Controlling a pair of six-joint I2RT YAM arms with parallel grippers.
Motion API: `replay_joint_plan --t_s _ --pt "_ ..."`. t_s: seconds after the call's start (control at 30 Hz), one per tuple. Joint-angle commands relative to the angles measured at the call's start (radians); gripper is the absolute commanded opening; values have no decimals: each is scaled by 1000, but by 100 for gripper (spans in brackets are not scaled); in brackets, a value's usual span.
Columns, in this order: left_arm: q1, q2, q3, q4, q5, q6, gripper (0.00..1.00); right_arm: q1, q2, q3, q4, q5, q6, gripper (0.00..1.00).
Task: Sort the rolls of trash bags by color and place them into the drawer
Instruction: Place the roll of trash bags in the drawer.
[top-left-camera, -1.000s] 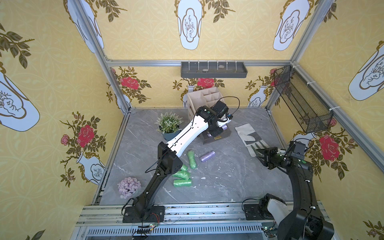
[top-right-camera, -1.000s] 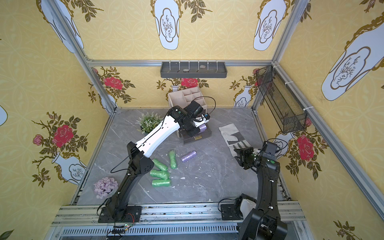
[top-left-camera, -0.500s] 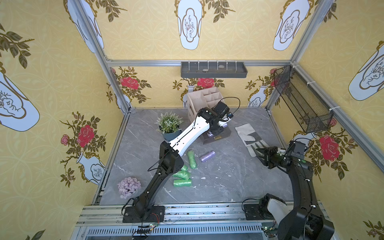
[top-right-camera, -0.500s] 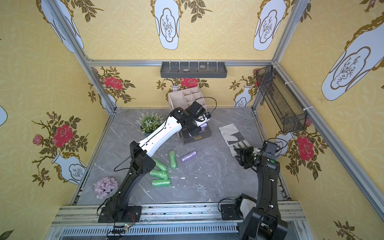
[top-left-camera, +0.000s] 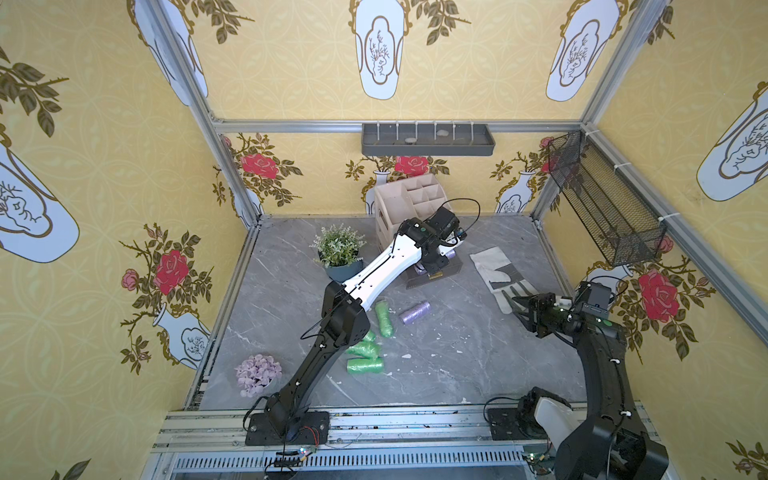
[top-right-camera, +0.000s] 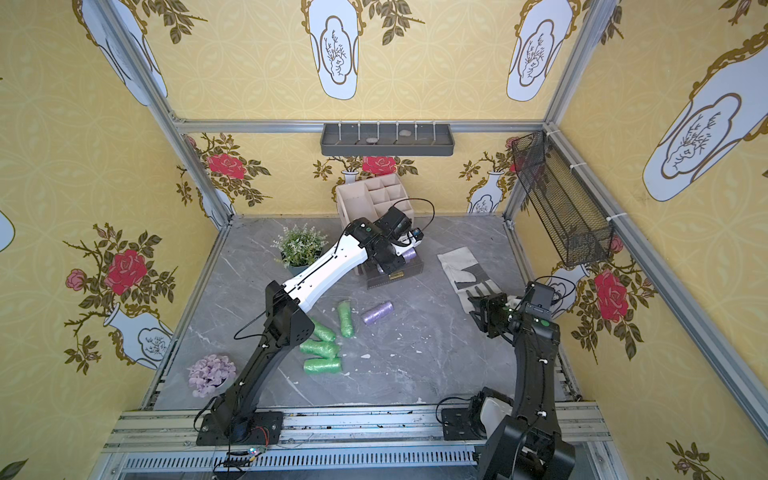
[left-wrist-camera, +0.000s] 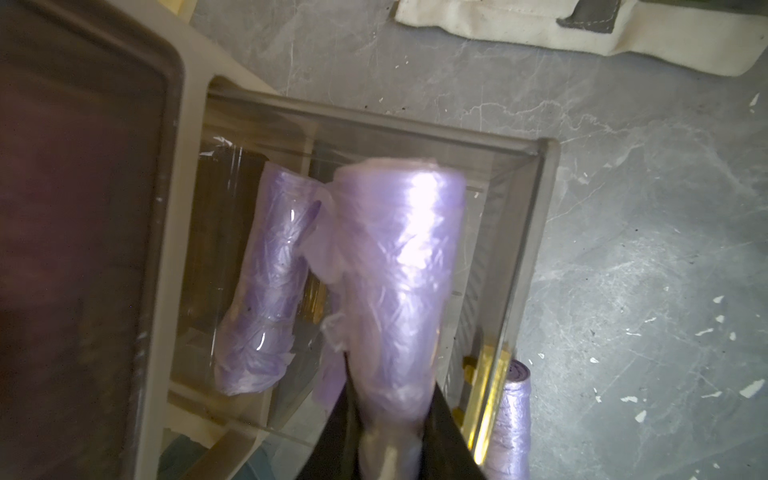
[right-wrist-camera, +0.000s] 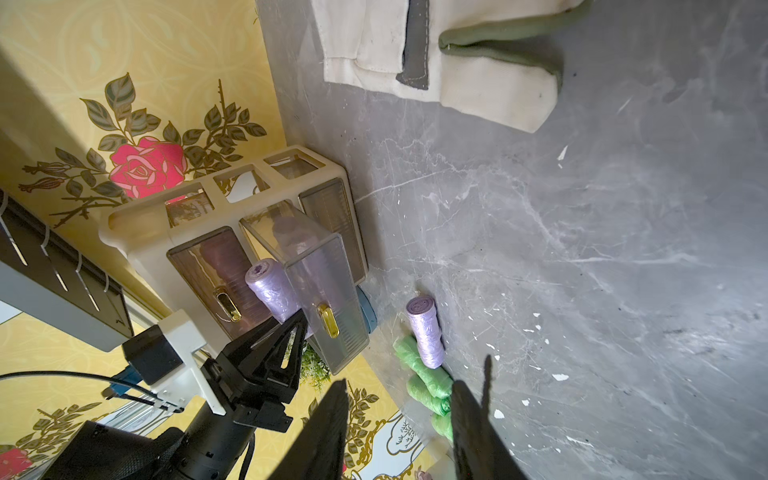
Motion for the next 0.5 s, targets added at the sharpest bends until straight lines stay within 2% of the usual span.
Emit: replay_joint_plan --t_s 0.0,0.47 --pt "0 11 -16 15 15 -11 24 0 0 -3 3 6 -16 42" --pt "0 7 -32 29 18 -17 33 0 0 -7 2 9 -18 42"
